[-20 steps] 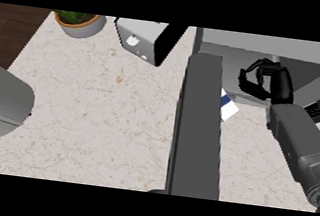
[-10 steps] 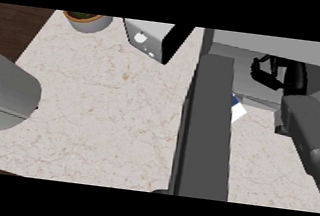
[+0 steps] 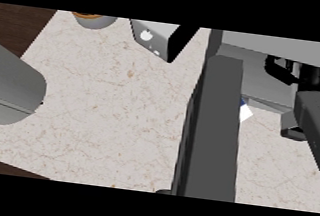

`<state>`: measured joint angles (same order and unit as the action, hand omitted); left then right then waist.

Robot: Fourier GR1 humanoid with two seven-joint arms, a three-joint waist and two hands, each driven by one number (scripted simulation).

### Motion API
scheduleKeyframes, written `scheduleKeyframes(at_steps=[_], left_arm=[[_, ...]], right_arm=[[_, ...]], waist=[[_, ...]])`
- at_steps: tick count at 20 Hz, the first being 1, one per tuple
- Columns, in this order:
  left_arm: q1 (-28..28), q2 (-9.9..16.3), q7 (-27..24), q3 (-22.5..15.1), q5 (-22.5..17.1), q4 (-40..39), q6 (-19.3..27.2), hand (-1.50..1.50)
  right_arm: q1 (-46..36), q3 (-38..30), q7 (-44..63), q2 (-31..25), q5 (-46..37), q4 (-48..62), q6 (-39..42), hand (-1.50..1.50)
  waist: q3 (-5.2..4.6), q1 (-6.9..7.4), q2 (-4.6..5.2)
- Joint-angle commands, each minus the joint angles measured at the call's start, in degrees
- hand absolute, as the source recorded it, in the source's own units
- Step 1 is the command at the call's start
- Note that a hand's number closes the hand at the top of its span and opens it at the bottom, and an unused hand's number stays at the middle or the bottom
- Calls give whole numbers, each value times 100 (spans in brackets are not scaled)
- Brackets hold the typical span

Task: Pick up the milk, place it into the microwave and close the microwave

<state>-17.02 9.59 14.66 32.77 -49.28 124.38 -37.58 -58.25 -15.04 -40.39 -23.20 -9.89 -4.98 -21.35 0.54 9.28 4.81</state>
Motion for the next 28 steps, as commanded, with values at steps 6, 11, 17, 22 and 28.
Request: scheduleKeyframes(at_steps=[6, 11, 17, 22, 28], left_arm=[[229, 117, 17, -50, 70, -143, -13, -150], [342, 173, -17, 56, 270, -144, 37, -150], [374, 169, -34, -11, 332, -195, -65, -150], [456, 245, -28, 13, 431, -218, -70, -150], [533, 270, 34, -73, 557, -379, -76, -150]], right_arm=[[-145, -69, 126, -252, 29, 29, 31, 150], [-94, -101, 77, -252, 42, 41, -70, 150], [-112, -116, 117, -321, 40, 73, -19, 150], [15, 248, 322, -690, -386, 205, -962, 150], [-476, -143, 102, 160, 107, 59, 775, -150]], waist=[[7, 114, 99], [21, 168, 132], [16, 226, 128], [-34, 283, 209], [4, 282, 80]])
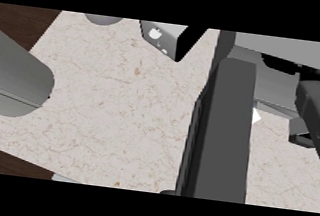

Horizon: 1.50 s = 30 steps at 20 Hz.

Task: Pick up the milk, place it into the microwave and close the microwave

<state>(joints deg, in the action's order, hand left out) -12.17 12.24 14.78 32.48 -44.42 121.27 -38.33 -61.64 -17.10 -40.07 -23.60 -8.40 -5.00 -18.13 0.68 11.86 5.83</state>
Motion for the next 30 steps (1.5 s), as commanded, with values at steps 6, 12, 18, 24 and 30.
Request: scheduleKeyframes(at_steps=[6, 12, 18, 24, 30], left_arm=[[169, 13, -3, -126, 224, -189, -82, -150], [296, 36, -1, -134, 289, -417, -52, -150], [242, 38, 13, -193, 332, -422, -162, -150], [68, -175, 65, -438, 482, -409, -261, -150], [-1, -559, -58, -626, 991, -458, -312, -150]], right_arm=[[-460, 439, 635, 546, -451, 233, -277, -150], [-781, 377, 1002, 878, -396, 227, -538, -150], [-974, 350, 861, 1020, -411, 48, -743, -150], [-779, 99, 659, 1013, -233, -59, -1125, -150], [-494, 219, 440, 875, -377, 0, -783, -150]], waist=[[-44, 102, -24], [-49, -91, -124], [-44, -100, -146], [-41, -312, -204], [-51, -581, -293]])
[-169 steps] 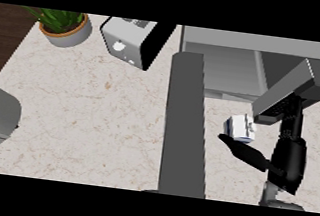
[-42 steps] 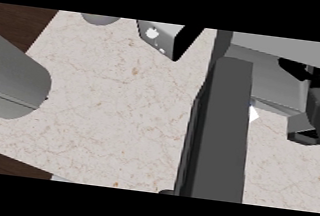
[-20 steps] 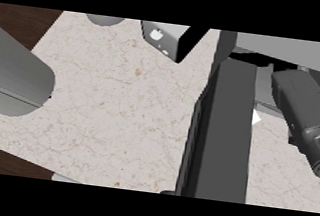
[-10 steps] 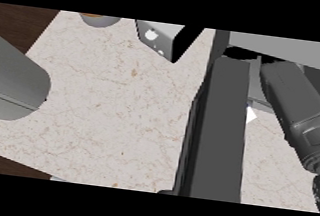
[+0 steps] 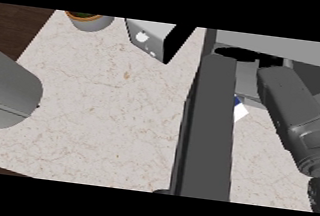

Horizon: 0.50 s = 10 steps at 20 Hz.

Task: Pick up the milk, place it into the microwave and close the microwave

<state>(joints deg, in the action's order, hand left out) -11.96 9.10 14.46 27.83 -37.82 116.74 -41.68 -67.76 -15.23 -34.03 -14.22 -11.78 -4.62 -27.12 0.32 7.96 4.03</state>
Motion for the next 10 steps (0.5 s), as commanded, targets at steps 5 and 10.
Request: scheduleKeyframes(at_steps=[5, 10], left_arm=[[-249, -532, -256, -354, 446, 38, -327, -150], [-338, -771, -499, -725, 830, -159, -922, -150]], right_arm=[[393, -105, -354, -256, 96, -55, 616, -150], [782, -375, -784, -130, 413, -126, 1605, -150]], waist=[[-15, -232, -162], [-15, -404, -230]])
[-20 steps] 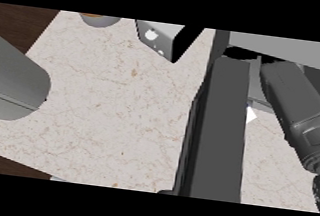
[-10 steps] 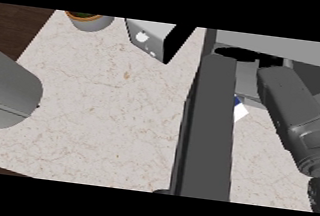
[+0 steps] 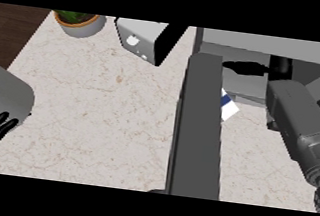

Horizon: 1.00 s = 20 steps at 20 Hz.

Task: Pick up the milk, place it into the microwave and close the microwave

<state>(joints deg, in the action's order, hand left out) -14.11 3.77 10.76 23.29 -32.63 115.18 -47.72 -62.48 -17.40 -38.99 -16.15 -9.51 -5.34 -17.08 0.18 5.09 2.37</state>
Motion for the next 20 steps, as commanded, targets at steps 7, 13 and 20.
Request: scheduleKeyframes(at_steps=[7, 13, 20], left_arm=[[95, -367, 83, -1041, 843, -453, -663, -150], [202, -373, -363, -1264, 1648, -627, -695, -150], [651, -376, -1023, -2044, 2658, -1112, 134, -150]], right_arm=[[604, -447, -624, 457, 581, -112, 1864, -150], [1254, -383, -900, 687, 670, -299, 2645, -150], [2489, 24, -1449, 1078, 487, -735, 2739, -150]], waist=[[-7, -388, -153], [-17, -473, -221], [-25, -646, -283]])
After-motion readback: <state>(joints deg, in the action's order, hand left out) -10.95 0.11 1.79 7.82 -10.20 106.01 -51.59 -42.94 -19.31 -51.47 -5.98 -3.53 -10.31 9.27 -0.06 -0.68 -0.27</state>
